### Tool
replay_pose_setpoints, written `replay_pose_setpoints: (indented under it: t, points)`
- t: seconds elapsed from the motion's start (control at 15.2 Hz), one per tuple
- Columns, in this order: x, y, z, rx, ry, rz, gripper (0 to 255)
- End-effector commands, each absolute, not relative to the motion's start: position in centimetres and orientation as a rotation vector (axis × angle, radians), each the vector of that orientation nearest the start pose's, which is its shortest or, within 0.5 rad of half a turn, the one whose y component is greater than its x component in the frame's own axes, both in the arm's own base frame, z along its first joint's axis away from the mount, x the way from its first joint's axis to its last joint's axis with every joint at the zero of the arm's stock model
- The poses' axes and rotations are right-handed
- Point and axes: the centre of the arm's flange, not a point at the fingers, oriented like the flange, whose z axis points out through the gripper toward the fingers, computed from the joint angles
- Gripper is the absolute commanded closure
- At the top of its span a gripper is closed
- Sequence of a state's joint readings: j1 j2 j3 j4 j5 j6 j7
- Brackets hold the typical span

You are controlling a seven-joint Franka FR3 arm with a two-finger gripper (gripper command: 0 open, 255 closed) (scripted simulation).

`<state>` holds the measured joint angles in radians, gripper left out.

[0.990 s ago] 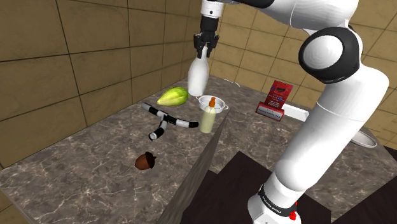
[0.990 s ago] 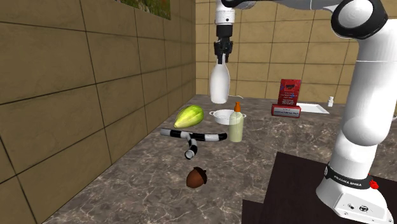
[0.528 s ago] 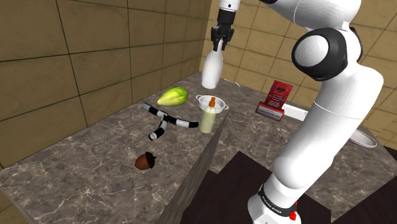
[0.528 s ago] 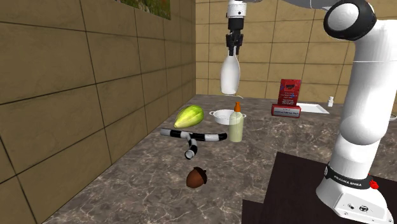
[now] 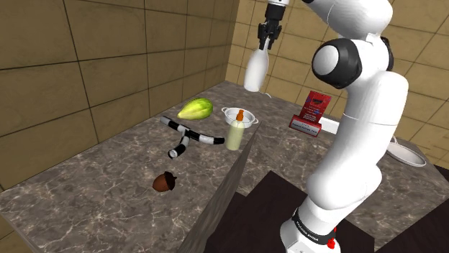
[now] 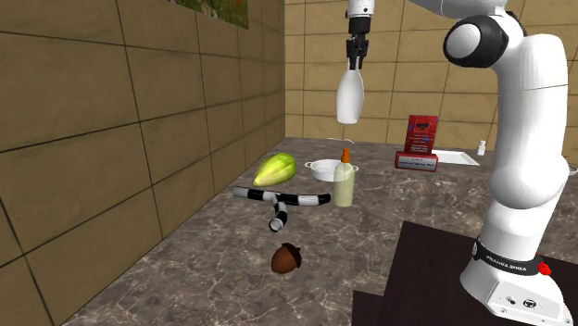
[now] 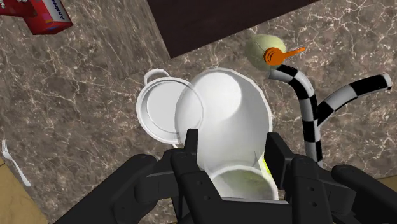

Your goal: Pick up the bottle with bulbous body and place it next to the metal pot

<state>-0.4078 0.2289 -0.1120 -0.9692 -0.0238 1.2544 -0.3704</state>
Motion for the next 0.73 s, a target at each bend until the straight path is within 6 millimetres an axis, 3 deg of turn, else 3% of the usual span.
replay_pose_setpoints:
  t: [0.0, 0.66]
  points:
    - [49.1, -30.5, 75.2, -3.2, 0.243, -0.051, 255]
    - [49.1, -30.5, 69.9, -3.2, 0.243, -0.051, 255]
